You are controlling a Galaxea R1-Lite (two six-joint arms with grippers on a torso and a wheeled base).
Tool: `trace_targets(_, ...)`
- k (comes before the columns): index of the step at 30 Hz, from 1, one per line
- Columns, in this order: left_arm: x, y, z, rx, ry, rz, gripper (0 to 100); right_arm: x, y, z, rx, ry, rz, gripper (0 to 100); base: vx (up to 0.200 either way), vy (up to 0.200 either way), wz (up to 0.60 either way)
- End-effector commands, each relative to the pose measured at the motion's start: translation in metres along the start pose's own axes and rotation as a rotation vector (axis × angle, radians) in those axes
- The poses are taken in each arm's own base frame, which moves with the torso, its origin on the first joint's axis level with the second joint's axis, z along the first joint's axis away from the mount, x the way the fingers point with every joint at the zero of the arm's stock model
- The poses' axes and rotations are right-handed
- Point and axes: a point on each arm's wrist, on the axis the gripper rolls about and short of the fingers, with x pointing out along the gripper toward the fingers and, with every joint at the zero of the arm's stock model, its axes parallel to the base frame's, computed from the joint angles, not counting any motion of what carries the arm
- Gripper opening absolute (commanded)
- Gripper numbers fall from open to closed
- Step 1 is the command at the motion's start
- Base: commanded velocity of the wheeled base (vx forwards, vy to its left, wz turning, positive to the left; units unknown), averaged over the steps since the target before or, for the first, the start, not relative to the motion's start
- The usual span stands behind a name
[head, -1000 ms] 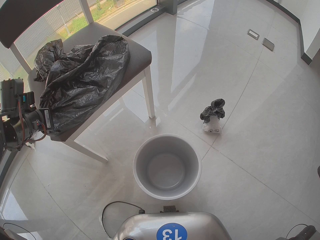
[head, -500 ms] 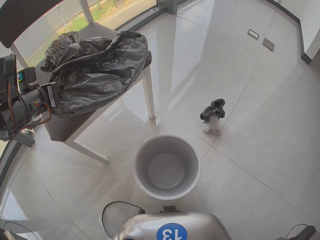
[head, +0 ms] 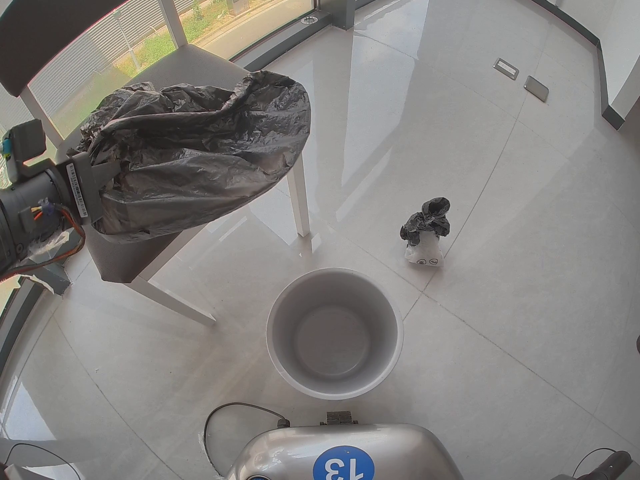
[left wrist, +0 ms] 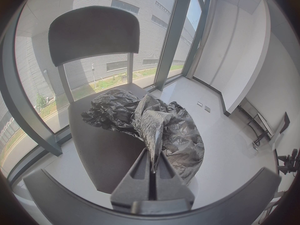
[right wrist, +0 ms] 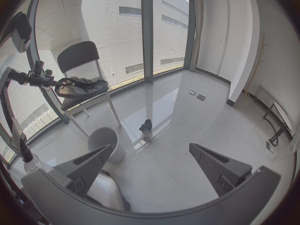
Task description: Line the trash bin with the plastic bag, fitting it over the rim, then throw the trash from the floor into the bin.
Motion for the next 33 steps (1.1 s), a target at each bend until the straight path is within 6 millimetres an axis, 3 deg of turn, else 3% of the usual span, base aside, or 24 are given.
trace_targets(1, -0.030, -0.016, 0.024, -0.002, -0.046, -0.092, 0, 0.028, -0.004, 0.033, 0.044, 0.062, 0.069, 100, 0.000, 0.000, 0.00)
trace_targets(9, -0.057, -0.042, 0.044, 0.022, -0.022, -0.267, 0, 0.065, 0.000, 0.049, 0.069, 0.165, 0.247, 100, 0.000, 0.000, 0.00)
trace_targets(13, -0.059, -0.062, 0.046, 0.038, -0.017, -0.306, 0, 0.079, 0.006, 0.046, 0.059, 0.223, 0.303, 100, 0.000, 0.000, 0.00)
trace_targets(18, -0.050, -0.072, 0.048, 0.036, -0.010, -0.311, 0, 0.091, 0.018, 0.045, 0.029, 0.272, 0.420, 100, 0.000, 0.000, 0.00)
trace_targets(26, -0.053, -0.102, 0.071, 0.012, -0.051, -0.401, 0, 0.119, 0.026, 0.056, -0.003, 0.246, 0.410, 100, 0.000, 0.000, 0.00)
trace_targets(33, -0.060, -0.121, 0.081, -0.002, -0.064, -0.471, 0, 0.139, 0.033, 0.047, -0.004, 0.277, 0.409, 100, 0.000, 0.000, 0.00)
